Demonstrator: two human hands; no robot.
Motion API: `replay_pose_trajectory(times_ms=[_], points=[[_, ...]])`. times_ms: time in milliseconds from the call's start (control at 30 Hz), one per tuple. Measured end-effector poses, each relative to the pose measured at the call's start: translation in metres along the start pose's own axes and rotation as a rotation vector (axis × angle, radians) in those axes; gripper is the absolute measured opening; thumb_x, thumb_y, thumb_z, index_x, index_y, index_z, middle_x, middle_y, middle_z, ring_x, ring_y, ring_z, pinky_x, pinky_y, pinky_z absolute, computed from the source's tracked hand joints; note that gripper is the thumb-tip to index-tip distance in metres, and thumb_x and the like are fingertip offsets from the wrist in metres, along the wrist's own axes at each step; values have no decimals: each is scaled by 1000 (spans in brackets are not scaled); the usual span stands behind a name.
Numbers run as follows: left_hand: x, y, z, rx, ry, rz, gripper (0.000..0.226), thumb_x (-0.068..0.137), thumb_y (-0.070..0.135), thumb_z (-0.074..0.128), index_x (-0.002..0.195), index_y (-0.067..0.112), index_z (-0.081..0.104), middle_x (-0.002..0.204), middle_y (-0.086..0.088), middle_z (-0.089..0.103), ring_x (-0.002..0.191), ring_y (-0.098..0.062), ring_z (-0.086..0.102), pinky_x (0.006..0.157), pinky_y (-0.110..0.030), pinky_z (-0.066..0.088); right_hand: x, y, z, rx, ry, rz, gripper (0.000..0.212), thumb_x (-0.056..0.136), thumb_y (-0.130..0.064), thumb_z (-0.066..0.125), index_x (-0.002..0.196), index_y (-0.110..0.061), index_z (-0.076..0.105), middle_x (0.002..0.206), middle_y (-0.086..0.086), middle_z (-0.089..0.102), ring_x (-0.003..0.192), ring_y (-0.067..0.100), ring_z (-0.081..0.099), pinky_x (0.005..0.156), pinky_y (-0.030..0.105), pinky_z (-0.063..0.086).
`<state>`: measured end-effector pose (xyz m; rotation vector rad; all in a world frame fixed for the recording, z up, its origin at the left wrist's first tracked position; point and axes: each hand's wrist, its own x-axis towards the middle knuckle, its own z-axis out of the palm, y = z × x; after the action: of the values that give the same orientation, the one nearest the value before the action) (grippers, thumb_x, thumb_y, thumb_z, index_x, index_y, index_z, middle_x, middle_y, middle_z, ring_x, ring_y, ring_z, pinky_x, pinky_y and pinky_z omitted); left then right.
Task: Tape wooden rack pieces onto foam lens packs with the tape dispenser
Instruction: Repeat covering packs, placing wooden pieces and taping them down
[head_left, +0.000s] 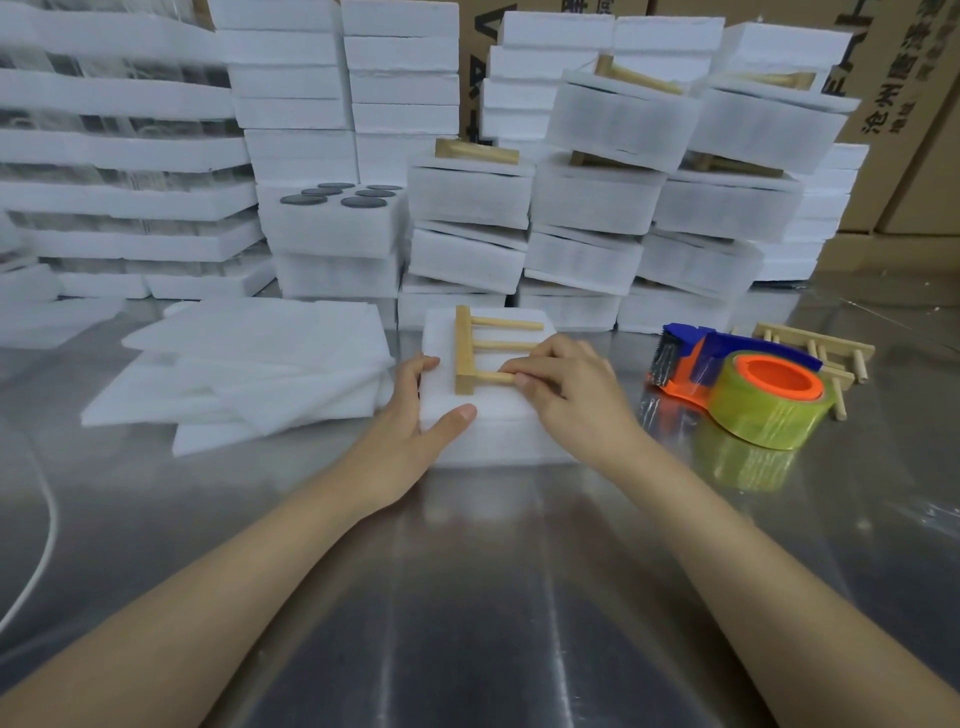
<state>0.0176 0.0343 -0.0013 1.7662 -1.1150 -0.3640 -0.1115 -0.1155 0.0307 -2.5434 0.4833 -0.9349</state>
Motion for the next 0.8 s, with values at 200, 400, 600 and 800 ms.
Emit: replay_pose_trajectory(times_ms=[200, 400, 600, 800], points=[[-2, 3, -1, -44, -9, -16, 99, 74, 65, 49, 154, 29, 3, 157, 17, 18, 141, -2, 23, 115, -27, 23, 3, 0, -1, 7, -39, 20, 25, 97, -19, 54, 113, -26, 71, 94, -16, 48, 98, 8, 39, 89, 26, 24], [0, 2, 1, -46, 4, -29, 99, 75, 65, 49, 154, 29, 2, 157, 21, 13, 138, 7, 18, 107, -17, 19, 3, 1, 0, 11, -35, 25, 25, 97, -17, 54, 113, -25, 72, 93, -15, 48, 98, 9, 39, 94, 29, 27], [1, 0, 1, -41, -1, -30, 90, 85, 57, 51, 154, 29, 1, 158, 21, 9, 140, 6, 15, 106, -16, 19, 2, 1, 2, 41, 11, 23, 24, 95, -16, 56, 110, -23, 73, 88, -16, 47, 95, 10, 40, 99, 34, 33], [-2, 0, -1, -35, -36, -48, 82, 91, 49, 52, 154, 31, 1, 151, 29, 9, 134, 11, 14, 104, -15, 18, 0, -3, -4, 67, -20, -6, 26, 95, -10, 52, 108, -20, 73, 91, -14, 50, 93, 8, 44, 95, 27, 35]])
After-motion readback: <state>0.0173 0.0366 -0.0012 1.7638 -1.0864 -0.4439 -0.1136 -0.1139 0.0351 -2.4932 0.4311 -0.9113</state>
